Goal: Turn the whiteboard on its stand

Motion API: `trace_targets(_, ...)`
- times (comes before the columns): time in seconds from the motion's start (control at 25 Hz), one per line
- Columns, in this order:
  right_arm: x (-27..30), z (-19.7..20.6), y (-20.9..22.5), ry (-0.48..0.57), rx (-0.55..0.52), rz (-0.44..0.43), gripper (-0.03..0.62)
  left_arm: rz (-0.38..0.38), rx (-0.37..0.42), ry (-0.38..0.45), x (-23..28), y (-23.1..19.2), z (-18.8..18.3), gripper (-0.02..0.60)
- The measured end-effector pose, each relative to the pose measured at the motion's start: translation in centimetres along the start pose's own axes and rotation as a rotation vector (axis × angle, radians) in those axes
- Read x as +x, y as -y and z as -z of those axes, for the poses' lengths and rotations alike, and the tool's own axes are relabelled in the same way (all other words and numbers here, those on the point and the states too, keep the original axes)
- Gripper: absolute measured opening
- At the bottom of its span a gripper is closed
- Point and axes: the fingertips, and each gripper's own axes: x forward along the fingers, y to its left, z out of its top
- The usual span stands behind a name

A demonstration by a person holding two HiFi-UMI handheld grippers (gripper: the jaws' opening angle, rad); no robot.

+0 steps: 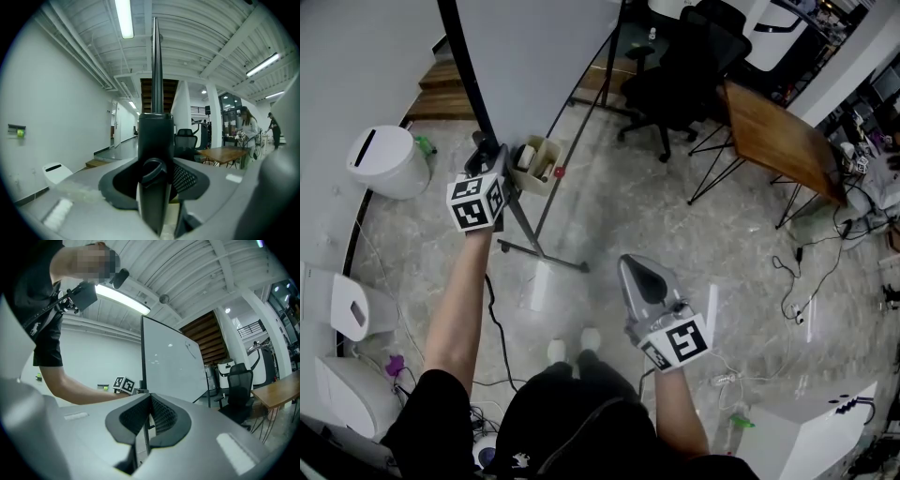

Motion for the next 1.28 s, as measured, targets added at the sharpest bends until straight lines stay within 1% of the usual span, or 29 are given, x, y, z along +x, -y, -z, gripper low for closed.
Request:
trace_targets(0.36, -1.1, -0.3, -1.1, 0.019, -0.007, -0.011, 0.005, -0.008, -0.003, -0.007, -3.5, 0.9, 0.9, 0.192)
trace_targets(0.76, -1.2, -1.0, -2.5, 0.035, -0.014, -0.025, 0.005, -0.004, 0.013, -0.008, -7.7, 1.6, 1.6, 0.193)
trace_targets(1.28, -0.8, -1.8, -3.5, 0.044, -0.04, -0.031, 0.005, 0.023, 0.05, 0.012, -8.0, 1.8, 1.7, 0.202)
